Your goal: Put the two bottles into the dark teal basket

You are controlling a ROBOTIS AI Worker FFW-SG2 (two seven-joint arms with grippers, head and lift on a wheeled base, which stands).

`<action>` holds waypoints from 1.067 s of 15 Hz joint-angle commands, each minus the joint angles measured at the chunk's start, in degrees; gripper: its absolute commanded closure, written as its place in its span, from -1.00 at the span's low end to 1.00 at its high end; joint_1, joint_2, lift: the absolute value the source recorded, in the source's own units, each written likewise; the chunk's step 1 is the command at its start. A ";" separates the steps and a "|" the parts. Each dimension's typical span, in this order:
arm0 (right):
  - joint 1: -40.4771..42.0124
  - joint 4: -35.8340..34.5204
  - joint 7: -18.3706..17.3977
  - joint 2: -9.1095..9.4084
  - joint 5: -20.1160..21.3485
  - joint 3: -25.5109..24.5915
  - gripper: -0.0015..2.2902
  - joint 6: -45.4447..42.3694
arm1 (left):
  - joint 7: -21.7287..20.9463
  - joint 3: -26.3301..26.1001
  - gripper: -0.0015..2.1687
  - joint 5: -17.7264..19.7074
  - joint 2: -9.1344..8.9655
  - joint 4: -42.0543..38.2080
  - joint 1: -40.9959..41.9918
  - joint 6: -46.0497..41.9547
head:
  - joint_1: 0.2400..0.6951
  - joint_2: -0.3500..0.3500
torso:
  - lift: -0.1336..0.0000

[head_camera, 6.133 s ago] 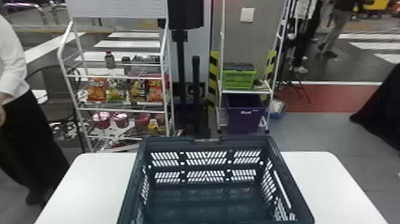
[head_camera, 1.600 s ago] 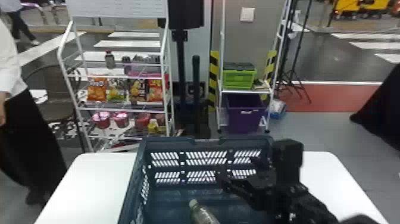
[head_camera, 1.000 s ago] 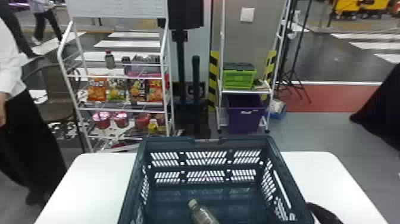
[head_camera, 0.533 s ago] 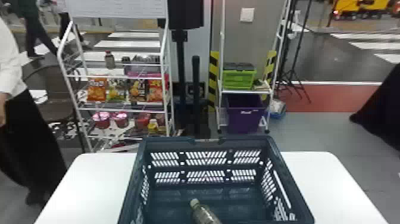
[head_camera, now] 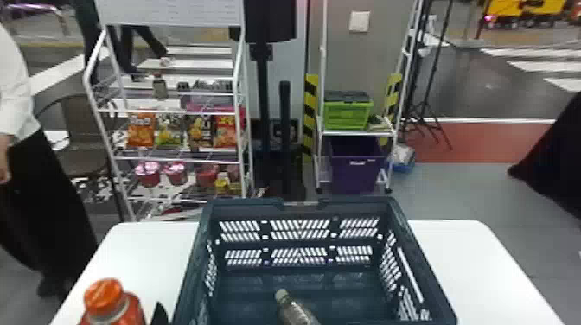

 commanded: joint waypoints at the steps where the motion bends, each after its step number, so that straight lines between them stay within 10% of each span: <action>1: 1.70 0.04 1.38 1.32 0.00 -1.28 -0.97 -2.02 | -0.11 -0.71 0.98 0.74 0.46 -3.16 -4.98 8.12 | 0.14 0.00 | 1.00; 3: 3.11 0.04 3.05 3.17 0.00 -2.86 -0.97 -3.78 | -0.37 -2.20 0.98 1.97 0.46 -4.75 -9.99 13.04 | 0.14 0.00 | 1.00; 6: 3.81 0.92 4.02 4.14 0.00 -3.92 -0.96 -4.48 | -0.99 -6.78 0.98 6.46 5.03 -5.98 -22.47 28.33 | 0.14 0.00 | 1.00; 13: 5.57 3.03 4.63 5.45 -0.35 -4.88 -0.96 -9.76 | -14.08 -18.11 0.98 8.13 4.33 2.55 -51.39 67.71 | 0.14 0.00 | 1.00; 16: 5.74 3.38 4.63 5.81 -0.71 -5.85 -0.96 -9.76 | -17.60 -24.53 0.98 8.30 4.68 11.16 -60.09 71.58 | 0.14 0.00 | 1.00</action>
